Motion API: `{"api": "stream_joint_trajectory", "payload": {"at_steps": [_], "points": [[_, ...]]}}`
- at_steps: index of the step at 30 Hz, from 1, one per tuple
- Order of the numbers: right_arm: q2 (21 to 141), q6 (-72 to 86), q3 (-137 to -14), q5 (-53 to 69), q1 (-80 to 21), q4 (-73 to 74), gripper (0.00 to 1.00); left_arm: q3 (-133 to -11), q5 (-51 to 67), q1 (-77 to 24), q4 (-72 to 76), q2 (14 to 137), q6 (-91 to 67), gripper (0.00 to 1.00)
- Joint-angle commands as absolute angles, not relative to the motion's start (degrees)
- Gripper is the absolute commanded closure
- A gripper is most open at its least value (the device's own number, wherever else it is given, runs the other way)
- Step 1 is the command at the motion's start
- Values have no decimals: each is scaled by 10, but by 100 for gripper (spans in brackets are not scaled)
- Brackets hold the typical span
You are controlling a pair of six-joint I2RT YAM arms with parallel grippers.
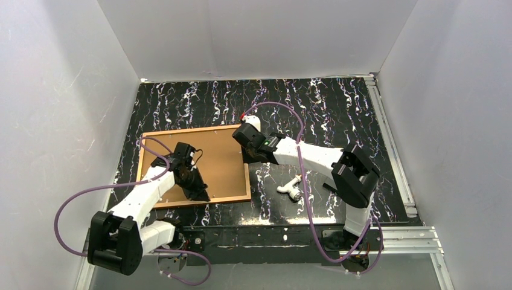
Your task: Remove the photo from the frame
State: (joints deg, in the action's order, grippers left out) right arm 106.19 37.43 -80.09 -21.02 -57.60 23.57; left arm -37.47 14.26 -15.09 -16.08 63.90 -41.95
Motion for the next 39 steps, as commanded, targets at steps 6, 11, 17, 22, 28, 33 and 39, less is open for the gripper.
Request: {"api": "stream_joint_trajectory", "payload": {"at_steps": [6, 11, 17, 22, 28, 33, 39], "points": [[1067, 371, -814, -263, -577, 217, 99, -355, 117, -147, -201, 710, -444, 100], [1073, 359, -808, -279, -577, 198, 99, -328, 98, -147, -192, 707, -468, 100], [1096, 327, -813, -270, -565, 157, 99, -325, 90, -147, -200, 708, -466, 100], [1114, 287, -831, -254, -556, 129, 99, -329, 99, -146, -200, 713, -463, 100], [1121, 236, -874, -212, -546, 127, 99, -339, 119, -147, -201, 719, -450, 100], [1029, 270, -840, -189, -546, 201, 99, -364, 167, -147, -204, 700, -410, 100], [852, 315, -710, -156, -546, 292, 99, -378, 263, -147, -175, 656, -381, 75]]}}
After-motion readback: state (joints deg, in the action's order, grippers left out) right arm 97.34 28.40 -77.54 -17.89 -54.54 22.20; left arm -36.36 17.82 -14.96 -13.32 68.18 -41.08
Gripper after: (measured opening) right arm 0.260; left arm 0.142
